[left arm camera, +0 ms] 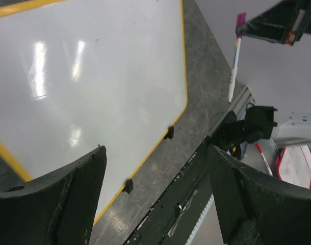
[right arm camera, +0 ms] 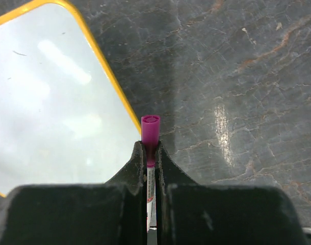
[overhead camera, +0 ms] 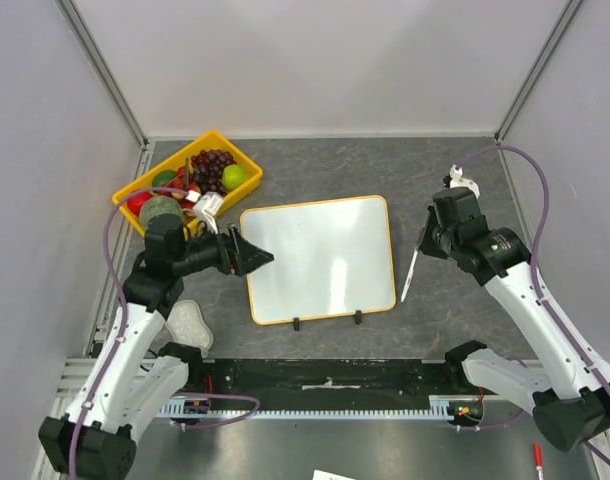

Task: Write a sentence on the whiteboard
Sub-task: Pass from the right arm to the left

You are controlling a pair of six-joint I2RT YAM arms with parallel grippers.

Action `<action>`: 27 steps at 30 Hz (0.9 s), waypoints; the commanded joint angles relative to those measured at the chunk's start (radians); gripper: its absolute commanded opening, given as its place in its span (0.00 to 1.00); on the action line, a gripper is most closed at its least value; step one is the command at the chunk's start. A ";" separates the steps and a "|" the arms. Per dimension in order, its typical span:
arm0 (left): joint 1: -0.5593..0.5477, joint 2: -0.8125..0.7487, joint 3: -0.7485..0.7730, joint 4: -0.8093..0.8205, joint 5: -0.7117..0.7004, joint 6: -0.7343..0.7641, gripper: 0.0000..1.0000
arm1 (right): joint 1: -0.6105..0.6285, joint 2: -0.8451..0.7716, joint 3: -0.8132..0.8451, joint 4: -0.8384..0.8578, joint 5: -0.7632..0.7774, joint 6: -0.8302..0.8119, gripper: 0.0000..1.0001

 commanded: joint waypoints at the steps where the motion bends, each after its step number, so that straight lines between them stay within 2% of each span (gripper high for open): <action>1: -0.189 0.100 0.086 0.120 -0.038 -0.064 0.85 | -0.001 -0.015 0.060 -0.012 -0.051 0.001 0.00; 8: -0.577 0.421 0.226 0.307 -0.201 -0.151 0.82 | 0.001 -0.035 0.065 -0.001 -0.081 0.001 0.00; 12: -0.728 0.622 0.347 0.349 -0.263 -0.165 0.79 | 0.001 -0.053 0.062 0.008 -0.095 0.015 0.00; 19: -0.865 0.866 0.480 0.476 -0.267 -0.205 0.75 | -0.001 -0.098 0.042 0.030 -0.107 0.036 0.00; 27: -0.911 0.954 0.505 0.541 -0.266 -0.245 0.66 | 0.001 -0.111 0.042 0.031 -0.100 0.038 0.00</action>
